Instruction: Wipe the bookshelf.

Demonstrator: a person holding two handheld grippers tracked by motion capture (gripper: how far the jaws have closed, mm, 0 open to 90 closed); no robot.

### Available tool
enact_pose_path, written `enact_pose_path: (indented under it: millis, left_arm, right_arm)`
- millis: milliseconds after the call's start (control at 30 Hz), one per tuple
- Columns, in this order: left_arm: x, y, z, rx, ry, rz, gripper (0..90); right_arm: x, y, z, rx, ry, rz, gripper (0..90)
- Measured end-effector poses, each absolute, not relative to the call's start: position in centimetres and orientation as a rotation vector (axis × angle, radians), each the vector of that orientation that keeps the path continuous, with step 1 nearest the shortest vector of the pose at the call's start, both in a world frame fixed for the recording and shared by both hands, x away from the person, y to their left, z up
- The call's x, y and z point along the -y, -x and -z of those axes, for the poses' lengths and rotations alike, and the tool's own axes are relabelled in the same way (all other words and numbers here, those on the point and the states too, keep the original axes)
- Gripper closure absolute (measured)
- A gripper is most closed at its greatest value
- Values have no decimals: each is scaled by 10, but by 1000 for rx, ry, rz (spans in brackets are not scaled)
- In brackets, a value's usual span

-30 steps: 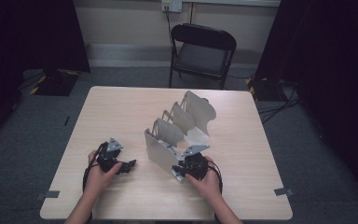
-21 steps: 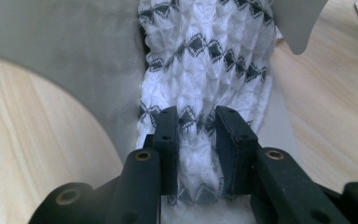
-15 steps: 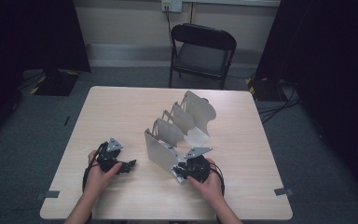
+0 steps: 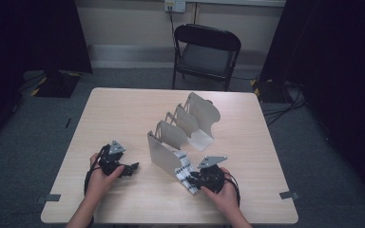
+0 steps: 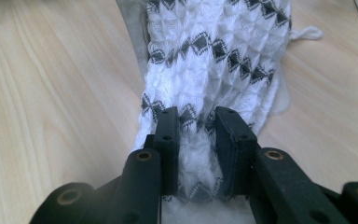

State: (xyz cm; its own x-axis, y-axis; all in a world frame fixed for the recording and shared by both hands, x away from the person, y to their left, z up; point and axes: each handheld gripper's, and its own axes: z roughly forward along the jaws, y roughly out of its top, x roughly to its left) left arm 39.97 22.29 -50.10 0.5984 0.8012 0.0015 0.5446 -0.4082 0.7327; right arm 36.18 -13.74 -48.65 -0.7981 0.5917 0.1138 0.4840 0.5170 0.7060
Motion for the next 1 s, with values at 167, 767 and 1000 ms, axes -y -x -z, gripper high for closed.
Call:
enact_pose_path:
  millis: [167, 767, 1000]
  left_arm:
    - [-223, -400, 501, -1060, -2116, -464, 106]
    - [-223, -399, 501, -1059, -2112, -466, 108]
    - [-223, -399, 501, -1059, -2111, -465, 108]
  right_arm:
    - [121, -371, 486, -2614, -917, -1155, 710]
    - [96, -392, 490, -2599, -919, -1200, 703]
    - [106, -385, 489, -2614, -906, -1188, 700]
